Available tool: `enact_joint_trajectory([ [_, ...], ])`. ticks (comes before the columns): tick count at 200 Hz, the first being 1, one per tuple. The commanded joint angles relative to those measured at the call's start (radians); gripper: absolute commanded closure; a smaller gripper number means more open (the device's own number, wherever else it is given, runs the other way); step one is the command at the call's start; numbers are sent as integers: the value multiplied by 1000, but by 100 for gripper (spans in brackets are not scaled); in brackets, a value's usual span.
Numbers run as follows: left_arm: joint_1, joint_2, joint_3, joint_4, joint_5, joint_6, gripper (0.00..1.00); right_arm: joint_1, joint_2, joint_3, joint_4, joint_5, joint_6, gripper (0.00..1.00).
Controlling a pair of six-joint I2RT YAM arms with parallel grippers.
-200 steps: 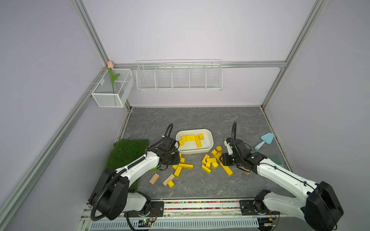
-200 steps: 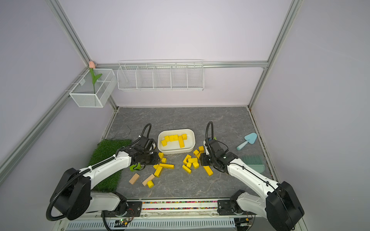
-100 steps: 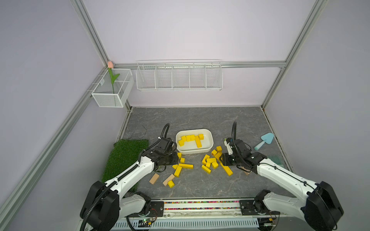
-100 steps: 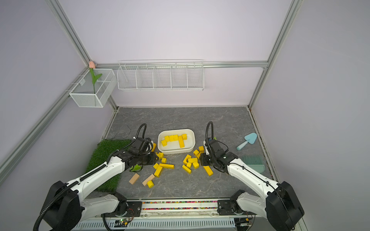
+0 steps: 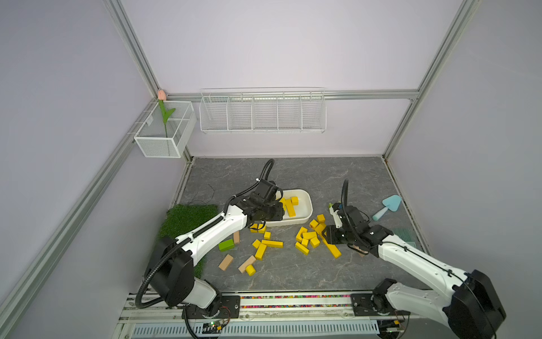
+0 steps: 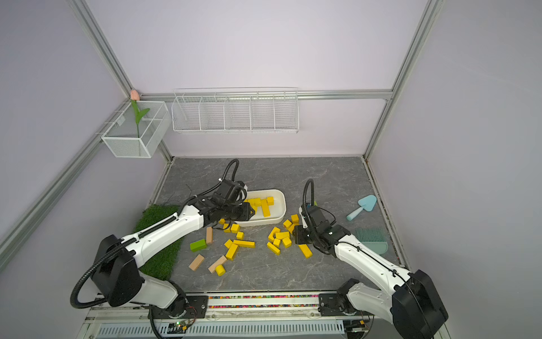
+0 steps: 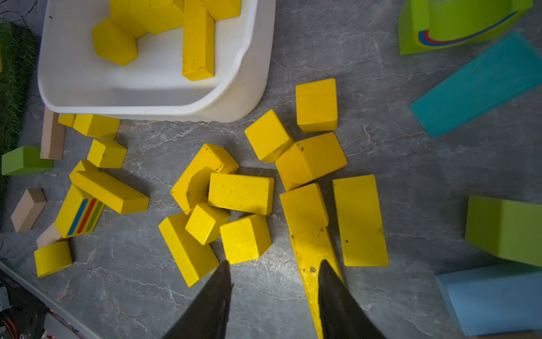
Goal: Pick out the yellow building blocks
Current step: Place the building block in the storage box.
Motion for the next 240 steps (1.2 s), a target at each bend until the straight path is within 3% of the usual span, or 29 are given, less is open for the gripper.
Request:
enact_joint_trajectory([
  [1,-30,75,73,-20,-25,-19,81,-7,-28,-20,14,-10,12,50],
  [116,-82,439,420,-66,-21,-28,80,-16,-106,-65,30,-18,15,48],
  [240,-96,607,508,-3,12,-78,79,-32,-94,-82,67,-78,-3,46],
])
